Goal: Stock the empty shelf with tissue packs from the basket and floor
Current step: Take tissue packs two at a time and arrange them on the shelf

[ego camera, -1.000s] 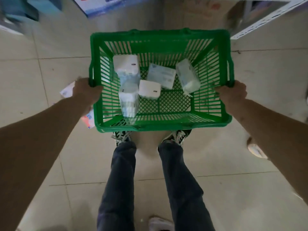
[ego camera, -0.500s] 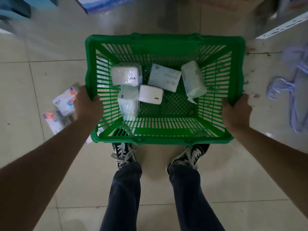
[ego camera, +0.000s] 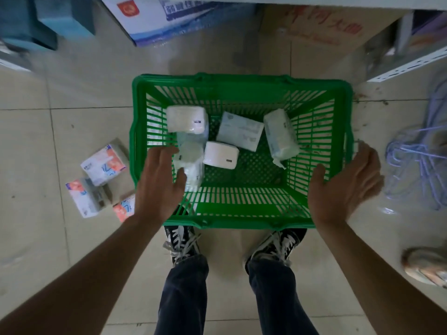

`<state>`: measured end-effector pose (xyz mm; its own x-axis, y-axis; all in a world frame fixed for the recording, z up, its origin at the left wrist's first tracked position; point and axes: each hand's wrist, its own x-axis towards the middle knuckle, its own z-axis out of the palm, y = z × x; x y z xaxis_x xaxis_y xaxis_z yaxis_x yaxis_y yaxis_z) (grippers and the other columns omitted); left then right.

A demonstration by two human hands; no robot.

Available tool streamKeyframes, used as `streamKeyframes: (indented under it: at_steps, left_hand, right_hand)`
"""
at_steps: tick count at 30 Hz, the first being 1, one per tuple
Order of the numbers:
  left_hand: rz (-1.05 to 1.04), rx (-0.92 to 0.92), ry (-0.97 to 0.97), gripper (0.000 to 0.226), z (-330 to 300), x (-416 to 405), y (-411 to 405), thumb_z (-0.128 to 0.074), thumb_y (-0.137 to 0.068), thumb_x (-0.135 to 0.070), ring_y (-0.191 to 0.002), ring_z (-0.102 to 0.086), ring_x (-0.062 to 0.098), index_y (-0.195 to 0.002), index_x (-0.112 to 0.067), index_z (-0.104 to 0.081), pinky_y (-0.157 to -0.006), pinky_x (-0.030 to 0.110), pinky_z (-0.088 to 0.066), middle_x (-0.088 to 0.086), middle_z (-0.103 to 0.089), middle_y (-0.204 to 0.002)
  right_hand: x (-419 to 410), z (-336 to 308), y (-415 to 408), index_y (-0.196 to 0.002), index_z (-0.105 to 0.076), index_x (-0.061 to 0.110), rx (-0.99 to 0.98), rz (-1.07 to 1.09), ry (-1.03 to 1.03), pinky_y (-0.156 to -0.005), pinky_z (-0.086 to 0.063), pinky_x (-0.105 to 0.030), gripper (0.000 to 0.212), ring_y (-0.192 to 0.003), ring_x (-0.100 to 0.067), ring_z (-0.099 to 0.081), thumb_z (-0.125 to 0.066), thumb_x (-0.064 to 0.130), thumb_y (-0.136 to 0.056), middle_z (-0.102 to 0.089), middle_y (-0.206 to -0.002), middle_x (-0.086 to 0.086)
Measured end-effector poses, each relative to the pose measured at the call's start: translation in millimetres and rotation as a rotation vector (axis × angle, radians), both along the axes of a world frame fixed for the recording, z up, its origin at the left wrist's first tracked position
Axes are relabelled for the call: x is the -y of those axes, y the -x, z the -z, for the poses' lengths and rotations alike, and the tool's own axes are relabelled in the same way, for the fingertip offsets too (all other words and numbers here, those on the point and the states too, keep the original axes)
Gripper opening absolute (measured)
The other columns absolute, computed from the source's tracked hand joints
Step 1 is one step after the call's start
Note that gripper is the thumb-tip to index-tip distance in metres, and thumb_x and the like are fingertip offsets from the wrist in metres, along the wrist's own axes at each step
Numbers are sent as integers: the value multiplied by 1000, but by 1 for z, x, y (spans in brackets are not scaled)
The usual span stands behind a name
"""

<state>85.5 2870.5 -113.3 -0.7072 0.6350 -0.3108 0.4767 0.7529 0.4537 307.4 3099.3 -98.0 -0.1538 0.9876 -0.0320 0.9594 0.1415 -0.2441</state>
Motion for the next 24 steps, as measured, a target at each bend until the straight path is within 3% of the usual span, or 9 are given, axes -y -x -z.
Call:
streamKeyframes:
  at_steps: [1, 3, 5, 7, 9, 12, 15, 19, 24]
  left_hand:
    - [-28, 69, 61, 51, 6, -1, -4, -69, -90, -13, -116, -57, 37, -136, -7, -48, -88, 50, -57, 17, -46, -135]
    - [-147, 174, 172, 59, 20, -1, -10, -70, -92, -20, -121, -56, 38, -144, -9, -42, -92, 51, -54, 16, -43, -143]
    - [-279, 250, 236, 67, 33, -3, -12, -72, -92, -25, -127, -53, 40, -148, -8, -37, -98, 52, -49, 17, -42, -149]
    - [-369, 328, 266, 72, 46, -10, -16, -76, -89, -26, -129, -53, 40, -146, -5, -37, -98, 48, -47, 18, -48, -145]
    - [-498, 430, 302, 70, 60, -16, -20, -81, -85, -26, -122, -58, 37, -139, -3, -43, -85, 37, -46, 18, -57, -134]
    - [-614, 590, 389, 77, 81, -13, -25, -85, -81, -33, -115, -65, 35, -141, -2, -47, -83, 35, -52, 18, -62, -134]
    - [-623, 609, 401, 87, 101, -7, -25, -87, -79, -36, -126, -60, 37, -146, -2, -42, -95, 37, -52, 18, -57, -143]
    - [-674, 563, 273, 82, 121, -6, -23, -90, -73, -40, -115, -63, 35, -134, -5, -48, -88, 36, -51, 14, -63, -130]
    - [-647, 410, 155, 61, 105, -8, -26, -88, -67, -43, -70, -62, 17, -105, -19, -47, -47, 14, -41, -2, -60, -93]
  right_hand:
    - [3, 3, 2, -151, -42, 8, 3, -68, -13, -122, -19, -51, 79, -142, -34, -40, -65, 26, -78, -44, -154, -17]
    - [11, 14, 12, -139, -53, 8, -98, -234, 67, -111, -37, -45, 60, -127, -32, -52, -62, 20, -81, -55, -141, -17]
    - [23, 25, 35, -120, -65, 8, -223, -264, 429, -80, -54, -28, 33, -92, -21, -63, -58, 23, -91, -67, -115, -16]
    - [35, 38, 67, -93, -67, 9, -186, -125, 858, -61, -51, -21, 35, -68, -15, -59, -51, 40, -101, -69, -88, -13]
    - [44, 56, 101, -94, -67, 11, -190, 171, 1108, -81, -60, -38, 50, -84, -26, -64, -50, 56, -101, -68, -92, -10]
    - [42, 84, 141, -142, -54, 16, -340, 538, 1258, -104, -52, -52, 72, -117, -34, -60, -54, 69, -94, -61, -131, -12]
    - [35, 110, 160, -135, -53, 17, -324, 546, 1357, -98, -49, -53, 66, -101, -30, -61, -60, 66, -92, -63, -118, -11]
    - [30, 132, 156, -93, -61, 17, -283, 499, 1472, -79, -59, -41, 29, -84, -25, -63, -71, 45, -94, -66, -95, -8]
    - [31, 128, 116, -86, -68, 13, -378, 566, 1628, -68, -63, -37, 12, -72, -26, -69, -77, 21, -89, -72, -75, -11]
